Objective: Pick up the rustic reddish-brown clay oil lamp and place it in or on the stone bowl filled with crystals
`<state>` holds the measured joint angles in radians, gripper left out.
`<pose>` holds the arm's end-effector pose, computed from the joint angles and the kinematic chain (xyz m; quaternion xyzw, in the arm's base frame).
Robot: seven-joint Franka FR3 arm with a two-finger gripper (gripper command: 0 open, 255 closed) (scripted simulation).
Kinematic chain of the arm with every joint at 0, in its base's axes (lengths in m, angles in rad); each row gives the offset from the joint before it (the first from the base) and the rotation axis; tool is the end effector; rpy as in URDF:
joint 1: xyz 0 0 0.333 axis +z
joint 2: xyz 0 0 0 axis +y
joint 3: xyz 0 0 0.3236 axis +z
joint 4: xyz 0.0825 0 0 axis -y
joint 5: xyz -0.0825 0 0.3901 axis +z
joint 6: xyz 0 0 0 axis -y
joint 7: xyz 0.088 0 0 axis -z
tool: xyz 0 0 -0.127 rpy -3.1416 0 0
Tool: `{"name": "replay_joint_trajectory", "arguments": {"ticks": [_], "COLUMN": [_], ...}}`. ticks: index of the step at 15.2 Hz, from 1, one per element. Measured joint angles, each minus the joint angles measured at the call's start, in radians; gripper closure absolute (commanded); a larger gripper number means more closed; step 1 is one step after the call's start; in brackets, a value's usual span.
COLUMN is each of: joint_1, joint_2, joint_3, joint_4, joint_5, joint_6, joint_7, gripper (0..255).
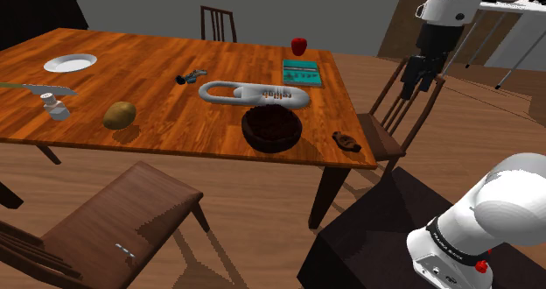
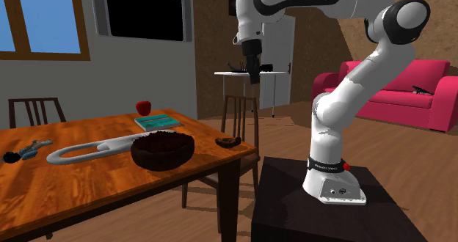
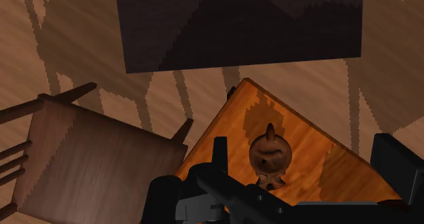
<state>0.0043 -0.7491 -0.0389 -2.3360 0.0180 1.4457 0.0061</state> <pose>0.3006 -0.0109 0.5641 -0.9972 0.0137 0.0705 0.0228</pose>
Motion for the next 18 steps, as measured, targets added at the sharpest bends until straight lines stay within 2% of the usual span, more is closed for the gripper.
{"name": "replay_joint_trajectory", "arguments": {"ticks": [2,6,11,18], "joint_1": [0.001,0.006,0.011,0.021], "joint_2": [0.0,0.023,0.083,0.279], "joint_3": [0.002,0.016,0.027,0.048], "joint_4": [-0.016,-0.112,-0.23,-0.314], "joint_5": [0.001,0.007,0.009,0.015], "joint_6": [0.019,0.161,0.375,0.705], "joint_7": [0.002,0.012,0.016,0.03], "gripper": [0,0,0,0]}}
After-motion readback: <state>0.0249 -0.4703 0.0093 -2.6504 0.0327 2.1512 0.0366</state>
